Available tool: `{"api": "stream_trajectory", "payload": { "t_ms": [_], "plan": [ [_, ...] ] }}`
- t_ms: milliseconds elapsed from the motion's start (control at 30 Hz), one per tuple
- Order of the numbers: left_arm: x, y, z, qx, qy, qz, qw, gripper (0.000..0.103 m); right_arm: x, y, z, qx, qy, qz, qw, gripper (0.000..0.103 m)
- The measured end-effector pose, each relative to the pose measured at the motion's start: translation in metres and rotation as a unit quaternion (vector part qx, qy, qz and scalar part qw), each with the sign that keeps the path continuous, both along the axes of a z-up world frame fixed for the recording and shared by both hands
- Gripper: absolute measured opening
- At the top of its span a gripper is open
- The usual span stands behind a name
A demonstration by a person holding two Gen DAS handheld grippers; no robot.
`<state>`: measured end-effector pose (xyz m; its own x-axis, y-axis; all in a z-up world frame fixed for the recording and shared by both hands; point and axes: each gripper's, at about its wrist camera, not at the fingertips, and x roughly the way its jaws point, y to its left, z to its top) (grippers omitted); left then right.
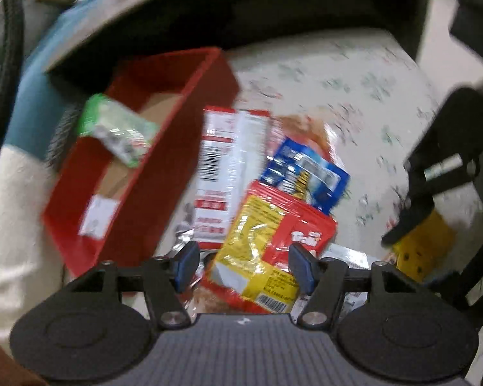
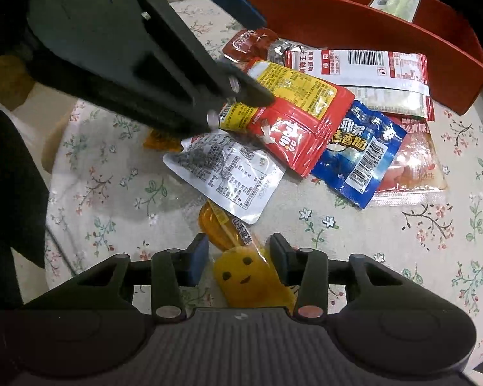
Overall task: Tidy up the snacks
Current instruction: 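Lift the Trolli bag with the left gripper while the right holds the jelly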
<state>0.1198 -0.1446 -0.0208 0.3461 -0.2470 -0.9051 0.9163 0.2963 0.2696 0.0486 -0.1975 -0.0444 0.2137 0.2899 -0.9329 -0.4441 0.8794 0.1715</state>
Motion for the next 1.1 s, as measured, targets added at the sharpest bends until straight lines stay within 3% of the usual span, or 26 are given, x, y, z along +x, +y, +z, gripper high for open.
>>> {"api": "stream_trajectory", "payload": {
  "t_ms": [33, 133, 200, 333, 467, 567, 667, 800, 900, 1033, 1100],
  "plan": [
    [0.002, -0.002, -0.005, 0.006, 0.017, -0.011, 0.9998, 0.055, 0.001, -0.001, 0.000, 0.004, 0.003, 0.000, 1.000, 0.055],
    [-0.001, -0.008, -0.017, 0.018, 0.029, -0.041, 0.9986, 0.070, 0.003, -0.002, 0.000, 0.013, 0.011, 0.000, 1.000, 0.060],
    [-0.002, -0.008, -0.021, 0.015, 0.032, -0.045, 0.9984, 0.071, 0.003, -0.004, 0.001, 0.016, 0.013, 0.001, 1.000, 0.061],
    [0.013, -0.006, -0.019, -0.008, 0.050, 0.015, 0.9986, 0.055, 0.007, -0.008, 0.002, 0.023, 0.019, -0.006, 1.000, 0.058],
    [0.016, 0.011, -0.012, -0.018, 0.037, 0.092, 0.9949, 0.044, 0.006, -0.012, 0.003, 0.012, 0.012, -0.013, 1.000, 0.041],
    [0.020, 0.034, -0.003, -0.055, 0.066, 0.158, 0.9836, 0.039, 0.005, -0.015, 0.004, 0.008, 0.009, -0.013, 1.000, 0.040],
    [0.018, 0.055, 0.004, -0.086, 0.092, 0.223, 0.9668, 0.036, 0.004, -0.014, 0.005, 0.003, 0.007, -0.013, 1.000, 0.040],
    [0.008, 0.070, 0.003, -0.090, 0.087, 0.255, 0.9587, 0.036, 0.003, -0.011, 0.004, -0.001, 0.006, -0.013, 1.000, 0.039],
    [0.011, 0.067, -0.005, -0.082, 0.098, 0.260, 0.9573, 0.043, 0.003, -0.006, 0.002, -0.003, 0.004, -0.012, 1.000, 0.043],
    [0.021, 0.058, -0.017, -0.072, 0.094, 0.268, 0.9562, 0.055, -0.002, 0.007, -0.001, -0.011, 0.001, 0.022, 1.000, 0.064],
    [0.024, 0.057, -0.019, -0.066, 0.083, 0.272, 0.9565, 0.055, -0.005, 0.013, -0.001, -0.021, -0.006, 0.039, 0.999, 0.067]
  ]
}}
